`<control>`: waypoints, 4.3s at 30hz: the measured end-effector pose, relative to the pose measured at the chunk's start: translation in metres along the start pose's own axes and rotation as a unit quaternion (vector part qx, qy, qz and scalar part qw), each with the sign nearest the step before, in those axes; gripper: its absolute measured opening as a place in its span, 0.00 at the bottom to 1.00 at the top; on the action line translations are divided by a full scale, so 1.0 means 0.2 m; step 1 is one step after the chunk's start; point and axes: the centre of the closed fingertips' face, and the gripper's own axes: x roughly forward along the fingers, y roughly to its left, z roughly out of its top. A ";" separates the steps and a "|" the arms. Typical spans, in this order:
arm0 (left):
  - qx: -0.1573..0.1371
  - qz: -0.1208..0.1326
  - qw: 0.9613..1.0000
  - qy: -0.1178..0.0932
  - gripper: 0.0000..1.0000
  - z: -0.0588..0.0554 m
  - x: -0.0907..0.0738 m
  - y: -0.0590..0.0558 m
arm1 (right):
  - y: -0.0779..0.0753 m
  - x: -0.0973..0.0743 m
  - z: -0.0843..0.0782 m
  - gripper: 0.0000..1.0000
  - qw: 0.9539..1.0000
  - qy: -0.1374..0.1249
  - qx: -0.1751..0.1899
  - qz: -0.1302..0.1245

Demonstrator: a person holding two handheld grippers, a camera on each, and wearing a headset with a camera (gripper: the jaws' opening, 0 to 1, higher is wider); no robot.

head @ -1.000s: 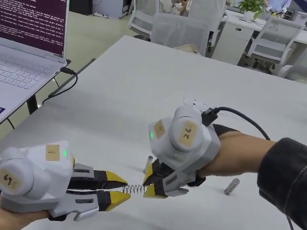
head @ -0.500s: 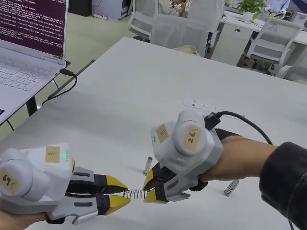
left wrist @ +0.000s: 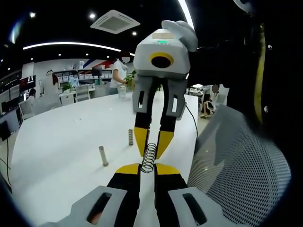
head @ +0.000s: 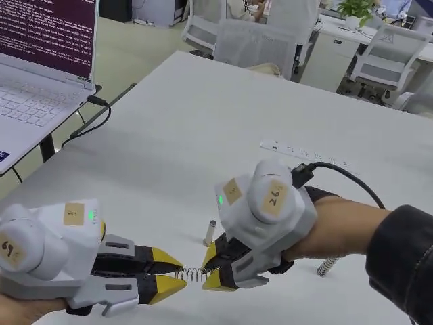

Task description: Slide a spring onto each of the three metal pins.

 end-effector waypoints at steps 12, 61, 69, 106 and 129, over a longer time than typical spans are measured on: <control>0.003 0.004 1.000 0.002 0.03 0.00 0.00 0.01 | -0.02 -0.10 0.09 0.08 1.000 -0.017 0.004 -0.012; -0.007 -0.005 1.000 0.020 0.17 -0.06 0.03 -0.01 | -0.01 -0.12 0.16 0.07 1.000 -0.016 0.002 -0.011; -0.014 0.009 1.000 0.016 0.31 -0.06 0.02 0.01 | -0.05 -0.14 0.11 0.07 1.000 -0.008 0.009 -0.020; -0.009 0.093 0.996 -0.004 0.92 -0.06 -0.02 0.17 | -0.15 -0.19 0.04 0.07 0.999 0.012 0.017 -0.041; -0.012 0.111 0.994 -0.004 0.96 -0.10 -0.05 0.20 | -0.44 -0.29 -0.05 0.07 0.995 0.057 0.023 -0.077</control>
